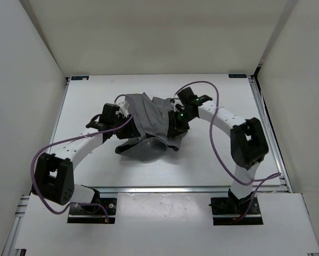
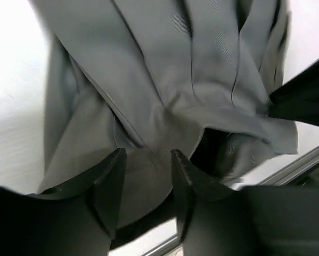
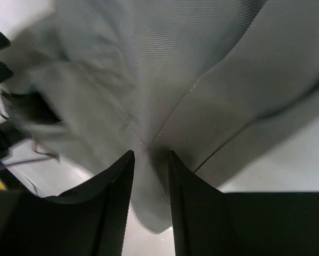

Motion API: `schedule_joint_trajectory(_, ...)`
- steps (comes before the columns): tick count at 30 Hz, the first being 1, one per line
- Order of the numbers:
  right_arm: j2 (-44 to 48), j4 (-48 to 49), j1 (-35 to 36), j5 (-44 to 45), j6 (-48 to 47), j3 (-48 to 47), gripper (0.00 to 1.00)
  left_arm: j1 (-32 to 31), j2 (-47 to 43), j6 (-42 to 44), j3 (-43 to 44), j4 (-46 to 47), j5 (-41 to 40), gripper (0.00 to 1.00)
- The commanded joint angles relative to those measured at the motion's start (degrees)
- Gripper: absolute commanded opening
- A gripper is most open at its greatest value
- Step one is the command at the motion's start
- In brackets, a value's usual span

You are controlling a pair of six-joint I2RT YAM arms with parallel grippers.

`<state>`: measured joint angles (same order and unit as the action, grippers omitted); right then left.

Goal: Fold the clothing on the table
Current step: Flatten the skirt out

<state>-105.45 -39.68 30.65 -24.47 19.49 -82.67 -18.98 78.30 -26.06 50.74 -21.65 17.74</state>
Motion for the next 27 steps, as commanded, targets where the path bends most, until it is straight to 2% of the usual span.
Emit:
schedule_joint_trajectory(1, -5.1, -7.2, 1.7, 0.7, -2.0, -0.9, 0.32, -2.6, 2.1, 0.7, -1.4, 3.7, 1.9, 0.49)
schedule_joint_trajectory(3, -7.7, -7.2, 1.7, 0.4, -2.1, -0.9, 0.26, -3.9, 3.0, 0.5, -2.3, 4.1, 2.9, 0.43)
schedule_joint_trajectory(7, -14.1, -7.9, -0.7, 1.5, -3.1, -4.4, 0.27, -6.3, 2.4, -0.3, -6.9, 5.6, 4.7, 0.38)
schedule_joint_trajectory(10, -20.5, -8.4, -3.4, 2.7, -3.1, -11.7, 0.27, -7.0, 1.2, -2.0, -10.3, 8.5, 6.9, 0.36)
schedule_joint_trajectory(13, -26.5, -6.9, -5.7, 0.6, -2.1, -25.3, 0.28, -5.8, 2.5, -4.5, -13.8, 13.1, 11.9, 0.36)
schedule_joint_trajectory(16, -28.0, -1.0, -6.5, -2.7, -1.4, -32.6, 0.30, -5.5, 5.7, -6.8, -15.7, 16.5, 15.6, 0.33)
schedule_joint_trajectory(18, -25.6, 6.8, -7.4, -7.0, -1.1, -31.7, 0.32, -6.5, 7.2, -7.4, -15.1, 17.4, 17.1, 0.33)
schedule_joint_trajectory(21, -17.3, 15.9, -8.0, -10.2, 0.6, -24.4, 0.40, -8.1, 9.2, -7.0, -13.4, 17.2, 16.8, 0.33)
schedule_joint_trajectory(23, -10.0, 16.2, -7.5, -7.8, 1.0, -20.2, 0.50, -8.0, 9.8, -7.5, -13.2, 17.7, 17.0, 0.33)
schedule_joint_trajectory(27, -2.4, 8.2, -6.0, -4.4, 0.9, -11.7, 0.56, -6.9, 9.2, -9.1, -14.0, 19.9, 16.7, 0.33)
